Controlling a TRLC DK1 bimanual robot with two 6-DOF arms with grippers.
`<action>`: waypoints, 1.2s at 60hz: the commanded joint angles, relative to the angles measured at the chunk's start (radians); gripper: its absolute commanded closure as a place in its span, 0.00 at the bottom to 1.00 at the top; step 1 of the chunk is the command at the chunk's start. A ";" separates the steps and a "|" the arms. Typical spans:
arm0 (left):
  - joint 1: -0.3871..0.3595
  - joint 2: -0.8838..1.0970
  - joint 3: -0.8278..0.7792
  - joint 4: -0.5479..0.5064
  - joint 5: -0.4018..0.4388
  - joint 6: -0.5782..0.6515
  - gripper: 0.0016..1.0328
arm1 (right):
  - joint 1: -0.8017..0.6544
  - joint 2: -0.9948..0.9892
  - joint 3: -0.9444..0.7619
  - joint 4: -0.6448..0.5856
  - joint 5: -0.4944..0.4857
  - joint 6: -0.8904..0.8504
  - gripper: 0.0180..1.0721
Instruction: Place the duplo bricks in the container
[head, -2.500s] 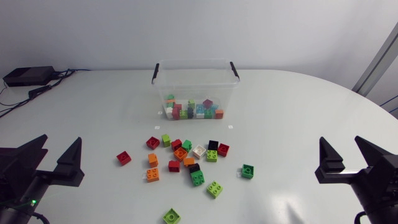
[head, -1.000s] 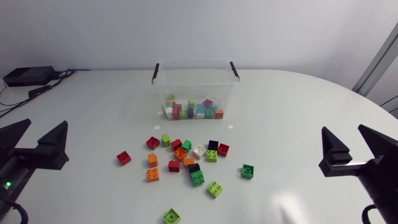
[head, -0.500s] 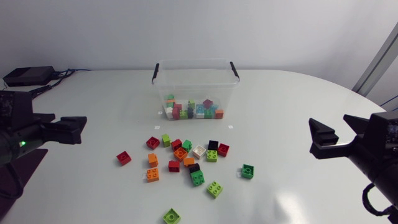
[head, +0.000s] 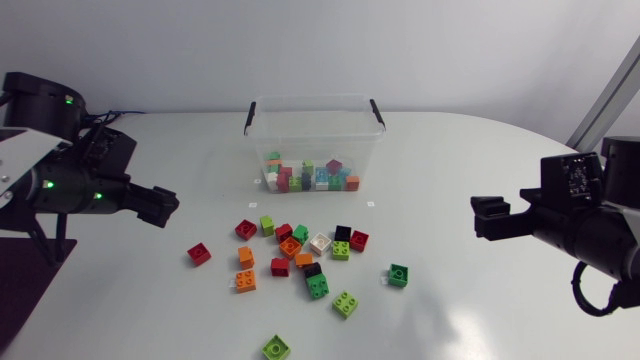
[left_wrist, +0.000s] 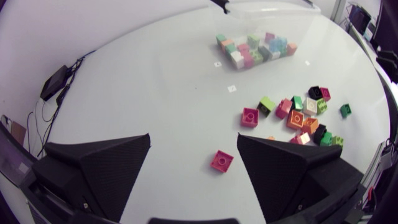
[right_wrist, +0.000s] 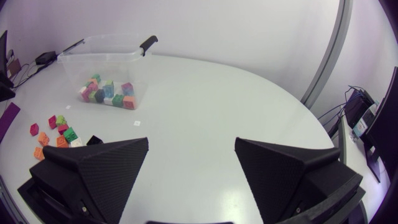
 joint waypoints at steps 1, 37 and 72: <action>-0.007 0.088 0.058 -0.031 0.001 0.076 0.06 | 0.008 0.054 0.032 -0.031 0.002 0.003 0.05; -0.061 0.506 0.286 -0.324 0.026 0.333 0.07 | 0.139 0.337 0.210 -0.346 -0.030 -0.246 0.05; -0.047 0.709 0.329 -0.295 0.010 0.439 0.27 | 0.182 0.394 0.202 -0.301 -0.170 -0.448 0.08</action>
